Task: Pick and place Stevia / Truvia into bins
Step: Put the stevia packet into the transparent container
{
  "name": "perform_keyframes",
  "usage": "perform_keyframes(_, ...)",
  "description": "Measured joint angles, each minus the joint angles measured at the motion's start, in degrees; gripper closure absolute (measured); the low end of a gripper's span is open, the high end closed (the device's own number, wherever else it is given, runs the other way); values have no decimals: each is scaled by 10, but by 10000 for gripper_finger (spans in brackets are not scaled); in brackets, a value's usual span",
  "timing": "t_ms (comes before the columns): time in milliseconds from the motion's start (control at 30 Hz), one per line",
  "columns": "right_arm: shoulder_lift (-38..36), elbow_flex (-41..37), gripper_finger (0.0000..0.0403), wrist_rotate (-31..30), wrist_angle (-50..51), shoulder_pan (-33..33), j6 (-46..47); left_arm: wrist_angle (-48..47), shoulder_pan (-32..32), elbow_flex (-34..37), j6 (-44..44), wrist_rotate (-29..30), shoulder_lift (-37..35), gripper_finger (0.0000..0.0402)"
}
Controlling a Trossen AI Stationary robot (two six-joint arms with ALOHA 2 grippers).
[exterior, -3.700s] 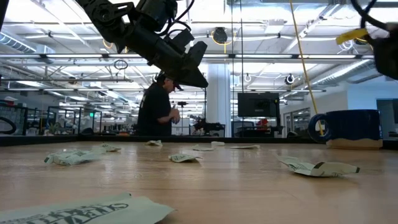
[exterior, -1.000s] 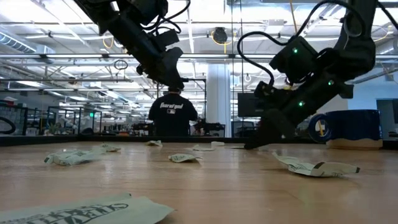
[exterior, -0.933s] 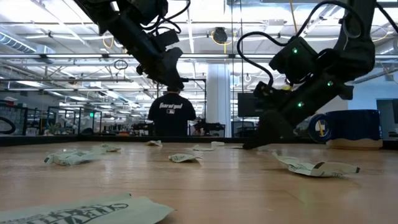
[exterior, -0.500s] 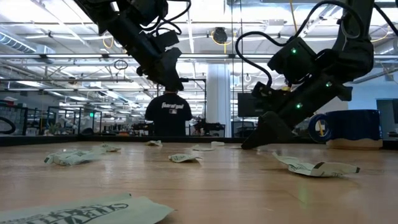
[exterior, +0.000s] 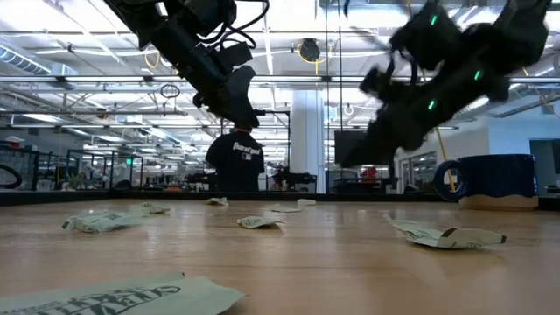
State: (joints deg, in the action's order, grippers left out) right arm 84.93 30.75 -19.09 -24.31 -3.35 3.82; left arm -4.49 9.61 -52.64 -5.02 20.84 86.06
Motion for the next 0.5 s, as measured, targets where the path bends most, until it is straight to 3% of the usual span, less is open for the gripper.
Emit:
perform_keyframes(133, -84, 63, 401, 45, 164, -76, 35, 0, 0, 0, 0, 0, 0, 231)
perform_keyframes(233, -127, 103, 402, 117, 273, -135, 90, -2, 0, 0, 0, 0, 0, 231)
perform_keyframes(367, -156, 97, 401, 245, 295, -203, 195, -2, 0, 0, 0, 0, 0, 231)
perform_keyframes(500, -159, 67, 402, 251, 293, -269, 292, -2, 0, 0, 0, 0, 0, 231)
